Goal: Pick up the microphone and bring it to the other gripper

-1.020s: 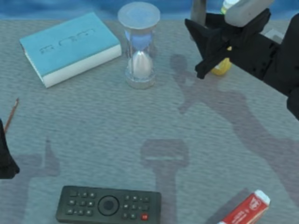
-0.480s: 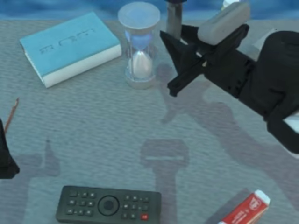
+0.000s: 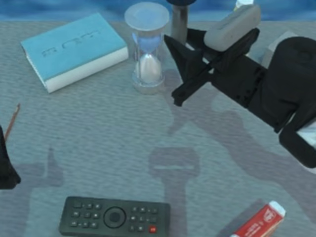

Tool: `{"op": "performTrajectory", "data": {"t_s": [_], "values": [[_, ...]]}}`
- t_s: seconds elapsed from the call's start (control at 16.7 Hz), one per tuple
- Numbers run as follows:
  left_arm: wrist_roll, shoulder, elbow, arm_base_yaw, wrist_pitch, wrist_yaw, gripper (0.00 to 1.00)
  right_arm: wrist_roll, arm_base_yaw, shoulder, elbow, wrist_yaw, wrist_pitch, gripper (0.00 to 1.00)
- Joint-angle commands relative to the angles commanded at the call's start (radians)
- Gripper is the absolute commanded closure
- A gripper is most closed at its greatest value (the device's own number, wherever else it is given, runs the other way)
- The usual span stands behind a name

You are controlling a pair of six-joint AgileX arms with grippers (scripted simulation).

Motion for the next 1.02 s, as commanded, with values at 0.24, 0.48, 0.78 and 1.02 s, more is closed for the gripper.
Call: {"op": "performTrajectory", "data": {"t_s": [0.24, 0.48, 0.78, 1.02], "values": [[0.0, 0.0, 0.0, 0.0, 0.0, 0.0, 0.0, -0.001, 0.002, -0.002, -0.002, 0.002, 0.001, 1.0], [0.002, 0.068, 0.053, -0.035, 0.036, 0.036, 0.0, -0.001, 0.002, -0.002, -0.002, 0.002, 0.001, 1.0], [0.007, 0.378, 0.238, -0.158, 0.162, 0.163, 0.0, -0.001, 0.002, -0.002, -0.002, 0.002, 0.001, 1.0], [0.009, 0.724, 0.406, -0.276, 0.273, 0.285, 0.0, -0.001, 0.002, -0.002, -0.002, 0.002, 0.001, 1.0]]}}
